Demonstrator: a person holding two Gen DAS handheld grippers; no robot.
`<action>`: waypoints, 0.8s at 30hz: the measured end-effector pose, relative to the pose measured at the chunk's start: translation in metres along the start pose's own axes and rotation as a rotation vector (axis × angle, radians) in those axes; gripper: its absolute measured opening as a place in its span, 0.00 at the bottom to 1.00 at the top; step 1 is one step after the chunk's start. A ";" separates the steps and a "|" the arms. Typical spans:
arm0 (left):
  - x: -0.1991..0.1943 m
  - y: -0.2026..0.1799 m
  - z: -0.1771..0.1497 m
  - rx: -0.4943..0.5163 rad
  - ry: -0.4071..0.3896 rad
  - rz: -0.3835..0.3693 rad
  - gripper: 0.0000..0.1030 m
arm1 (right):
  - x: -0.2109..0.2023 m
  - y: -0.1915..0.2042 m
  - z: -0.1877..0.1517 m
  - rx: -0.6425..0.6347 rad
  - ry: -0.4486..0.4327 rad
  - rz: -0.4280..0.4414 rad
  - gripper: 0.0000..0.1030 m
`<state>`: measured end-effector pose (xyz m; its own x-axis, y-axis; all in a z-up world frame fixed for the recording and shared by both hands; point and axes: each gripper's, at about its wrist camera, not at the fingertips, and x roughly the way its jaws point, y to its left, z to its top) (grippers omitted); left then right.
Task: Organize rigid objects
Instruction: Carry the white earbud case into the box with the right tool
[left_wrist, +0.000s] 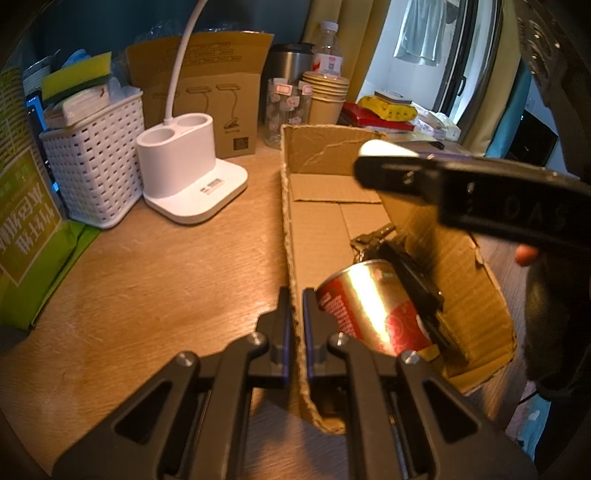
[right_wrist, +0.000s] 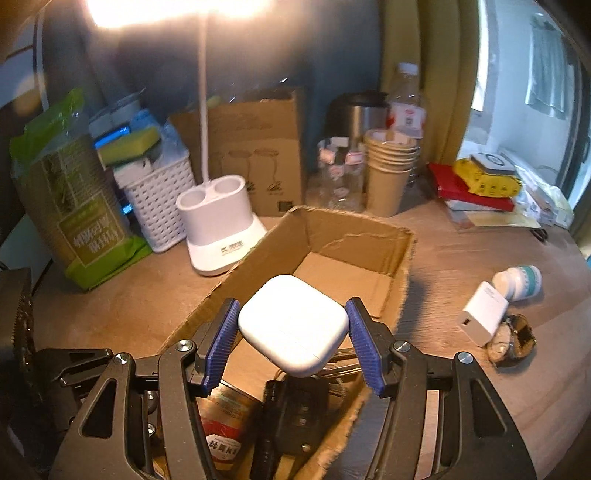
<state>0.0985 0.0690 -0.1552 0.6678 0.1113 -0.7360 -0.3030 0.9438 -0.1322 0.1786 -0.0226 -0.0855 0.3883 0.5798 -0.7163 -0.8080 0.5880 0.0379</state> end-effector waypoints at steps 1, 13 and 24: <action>0.001 0.001 0.000 -0.001 0.000 -0.002 0.07 | 0.002 0.002 0.000 -0.006 0.007 0.005 0.60; 0.003 0.003 -0.001 -0.004 -0.004 -0.018 0.07 | 0.020 0.017 -0.002 -0.049 0.092 0.051 0.60; 0.002 0.004 -0.001 -0.001 -0.007 -0.020 0.07 | 0.038 0.023 -0.003 -0.071 0.200 0.073 0.60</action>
<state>0.0980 0.0725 -0.1581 0.6785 0.0943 -0.7285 -0.2902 0.9455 -0.1479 0.1737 0.0112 -0.1139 0.2378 0.4919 -0.8375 -0.8625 0.5034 0.0508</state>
